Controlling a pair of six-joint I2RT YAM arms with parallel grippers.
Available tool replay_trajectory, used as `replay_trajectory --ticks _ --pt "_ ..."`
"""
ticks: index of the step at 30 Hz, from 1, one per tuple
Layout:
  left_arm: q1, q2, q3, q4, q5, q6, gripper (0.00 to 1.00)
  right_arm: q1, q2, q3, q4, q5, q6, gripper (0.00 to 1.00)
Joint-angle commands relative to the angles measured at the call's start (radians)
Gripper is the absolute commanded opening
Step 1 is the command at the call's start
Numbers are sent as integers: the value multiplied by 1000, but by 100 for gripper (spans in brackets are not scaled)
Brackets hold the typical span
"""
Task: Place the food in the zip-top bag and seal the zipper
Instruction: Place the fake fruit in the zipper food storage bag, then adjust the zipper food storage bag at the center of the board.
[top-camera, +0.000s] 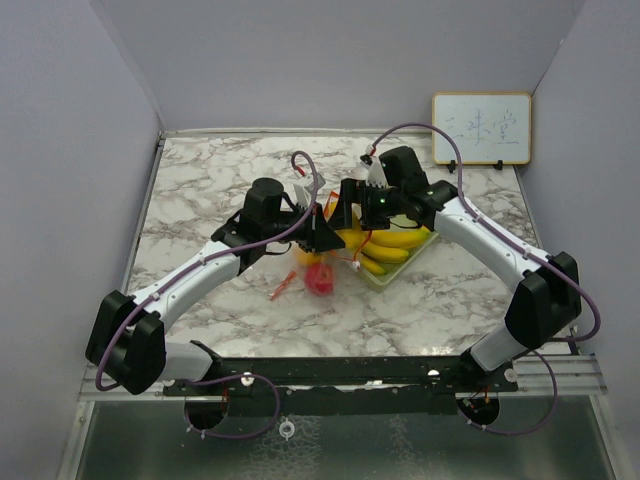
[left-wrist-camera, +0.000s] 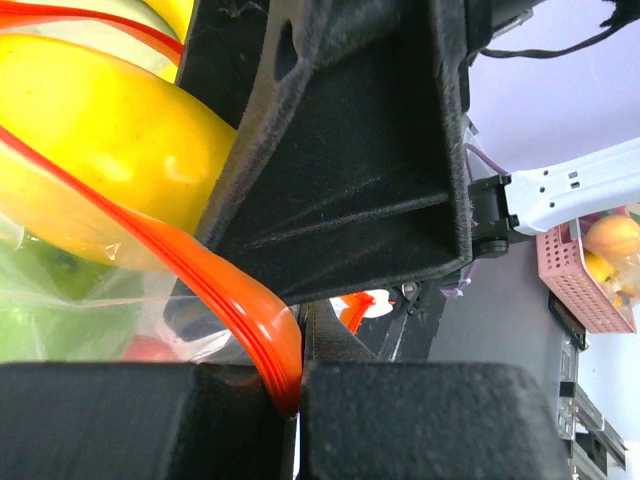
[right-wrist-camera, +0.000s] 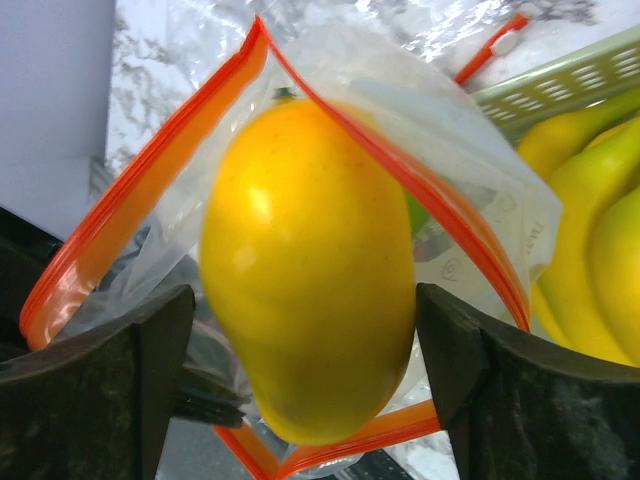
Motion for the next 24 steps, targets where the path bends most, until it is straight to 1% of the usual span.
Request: replay_trajectory --ticks 1,5,8,13,16,19,21,24 --pt "-2 -3 32 54 13 3 0 8 8 83 -54 64 -28 99" --pt "-2 -18 24 26 9 15 0 8 -1 124 -92 107 -59 99" --pt "-2 -27 35 -24 4 42 0 8 -39 160 -126 148 -106 99" --pt "-2 -51 97 -148 -5 99 0 7 -143 205 -174 226 -225 100" --pt "-2 -58 153 -214 -9 134 0 8 -177 229 -194 232 -298 100" --pt "-2 -46 221 -304 -1 194 0 8 -184 242 -236 193 -360 95" --pt "-2 -40 259 -346 10 218 0 8 -192 231 -261 182 -383 90" --pt "-2 -45 307 -412 19 259 0 8 -234 198 -242 121 -449 84"
